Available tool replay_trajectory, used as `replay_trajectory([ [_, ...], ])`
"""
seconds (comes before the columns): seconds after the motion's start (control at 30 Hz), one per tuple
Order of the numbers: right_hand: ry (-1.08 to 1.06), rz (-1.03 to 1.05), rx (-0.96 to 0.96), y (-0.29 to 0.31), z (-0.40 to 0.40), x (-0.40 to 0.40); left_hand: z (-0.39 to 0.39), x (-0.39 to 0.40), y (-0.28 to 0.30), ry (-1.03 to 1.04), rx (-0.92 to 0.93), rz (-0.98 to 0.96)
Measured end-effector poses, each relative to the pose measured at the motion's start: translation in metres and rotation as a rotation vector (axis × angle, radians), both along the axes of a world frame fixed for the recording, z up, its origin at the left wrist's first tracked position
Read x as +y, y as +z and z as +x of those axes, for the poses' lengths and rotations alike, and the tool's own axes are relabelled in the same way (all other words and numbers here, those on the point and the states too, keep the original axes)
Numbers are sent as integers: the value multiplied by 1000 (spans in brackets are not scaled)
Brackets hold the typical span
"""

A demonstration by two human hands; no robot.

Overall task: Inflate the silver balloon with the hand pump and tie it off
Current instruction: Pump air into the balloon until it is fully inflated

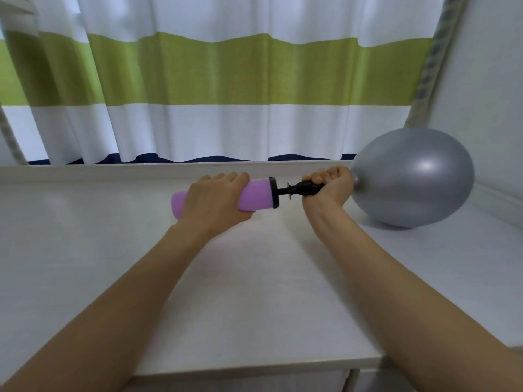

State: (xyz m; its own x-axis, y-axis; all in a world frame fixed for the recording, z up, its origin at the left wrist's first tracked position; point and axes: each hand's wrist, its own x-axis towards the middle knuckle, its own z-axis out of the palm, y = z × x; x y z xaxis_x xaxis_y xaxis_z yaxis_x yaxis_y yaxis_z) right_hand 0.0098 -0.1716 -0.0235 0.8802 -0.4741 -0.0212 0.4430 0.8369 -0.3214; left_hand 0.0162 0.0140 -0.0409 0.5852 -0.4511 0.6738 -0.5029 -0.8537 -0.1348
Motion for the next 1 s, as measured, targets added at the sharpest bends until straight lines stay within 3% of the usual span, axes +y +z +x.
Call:
replay_trajectory([
  [0.37,44,-64,-1,3,-1,0,0,-1,-2,-24,10,-42],
  [0.77,-95,50,41,0,2,-39,19,63,-4,83,110,-91],
  [1.0,-82,63,20,1,1,-24,12,39,5,13,59,-29],
])
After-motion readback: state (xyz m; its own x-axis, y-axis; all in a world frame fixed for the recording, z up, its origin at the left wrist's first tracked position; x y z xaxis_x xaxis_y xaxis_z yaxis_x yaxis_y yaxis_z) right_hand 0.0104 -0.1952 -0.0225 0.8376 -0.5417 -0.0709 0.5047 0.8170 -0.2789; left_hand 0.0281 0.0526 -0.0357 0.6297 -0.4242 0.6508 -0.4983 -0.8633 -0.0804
